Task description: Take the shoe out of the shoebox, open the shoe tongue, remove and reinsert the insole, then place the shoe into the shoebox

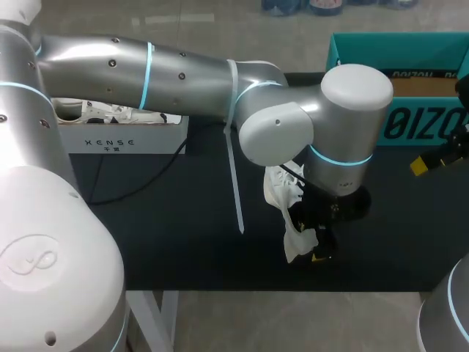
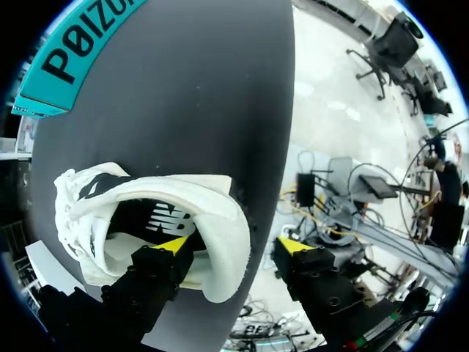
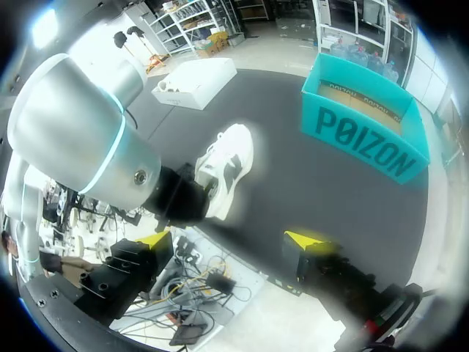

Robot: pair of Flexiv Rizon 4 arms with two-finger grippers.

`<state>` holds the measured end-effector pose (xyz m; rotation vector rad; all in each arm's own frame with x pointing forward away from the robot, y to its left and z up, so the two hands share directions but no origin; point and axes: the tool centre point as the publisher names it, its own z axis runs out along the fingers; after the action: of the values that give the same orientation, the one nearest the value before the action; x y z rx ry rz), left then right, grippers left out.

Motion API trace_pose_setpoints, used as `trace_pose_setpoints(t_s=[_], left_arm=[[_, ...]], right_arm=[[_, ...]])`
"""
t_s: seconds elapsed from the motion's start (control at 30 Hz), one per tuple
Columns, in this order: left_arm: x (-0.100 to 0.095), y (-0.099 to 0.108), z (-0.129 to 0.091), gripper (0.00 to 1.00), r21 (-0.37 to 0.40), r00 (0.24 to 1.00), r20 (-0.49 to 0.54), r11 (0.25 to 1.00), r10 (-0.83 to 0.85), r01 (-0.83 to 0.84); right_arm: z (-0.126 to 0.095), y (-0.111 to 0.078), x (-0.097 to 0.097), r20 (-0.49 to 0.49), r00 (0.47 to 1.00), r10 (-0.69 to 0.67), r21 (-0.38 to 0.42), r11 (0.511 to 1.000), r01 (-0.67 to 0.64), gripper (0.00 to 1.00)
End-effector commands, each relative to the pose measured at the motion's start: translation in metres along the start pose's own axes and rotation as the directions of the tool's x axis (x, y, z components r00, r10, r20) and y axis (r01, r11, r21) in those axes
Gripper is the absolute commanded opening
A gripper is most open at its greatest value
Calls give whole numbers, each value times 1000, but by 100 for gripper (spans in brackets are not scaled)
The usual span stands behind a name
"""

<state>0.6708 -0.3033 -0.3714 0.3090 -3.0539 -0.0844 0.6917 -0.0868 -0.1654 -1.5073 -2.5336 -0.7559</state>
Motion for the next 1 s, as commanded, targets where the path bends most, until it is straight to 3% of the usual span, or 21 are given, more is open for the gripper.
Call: trace_pose_setpoints(t_s=[0.03, 0.2, 0.27, 0.3, 0.4, 0.43, 0.83, 1.0], left_arm=[[0, 3, 1, 35, 1, 1000, -3, 1000, -3, 3], [0, 5, -1, 40, -2, 1000, 6, 1000, -12, 12], [0, 6, -2, 36, -1, 1000, 9, 1000, -10, 10], [0, 6, -2, 33, -3, 1000, 10, 1000, -11, 11], [-1, 7, -1, 4, -4, 1000, 11, 1000, -12, 12], [-1, 7, -2, 0, -4, 1000, 12, 1000, -12, 12], [8, 20, -13, 0, 5, 1000, -4, 1000, 12, -12], [7, 39, -26, 0, 35, 979, -32, 979, 202, -201]], right_arm=[[1, 1, 0, 1, 1000, 1, 2, 1000, -1, 100], [1, 1, 0, 1, 1000, 1, 2, 1000, -1, 100], [1, 1, 0, 1, 1000, 1, 2, 1000, -1, 100], [1, 1, 0, 1, 1000, 1, 2, 1000, -1, 100], [1, 1, 0, 1, 1000, 1, 2, 1000, -1, 100], [1, 1, 0, 1, 1000, 1, 2, 1000, -1, 100], [1, 1, 0, 1, 1000, 1, 2, 1000, -1, 100], [1, 1, 0, 1, 1000, 1, 2, 1000, -1, 100]])
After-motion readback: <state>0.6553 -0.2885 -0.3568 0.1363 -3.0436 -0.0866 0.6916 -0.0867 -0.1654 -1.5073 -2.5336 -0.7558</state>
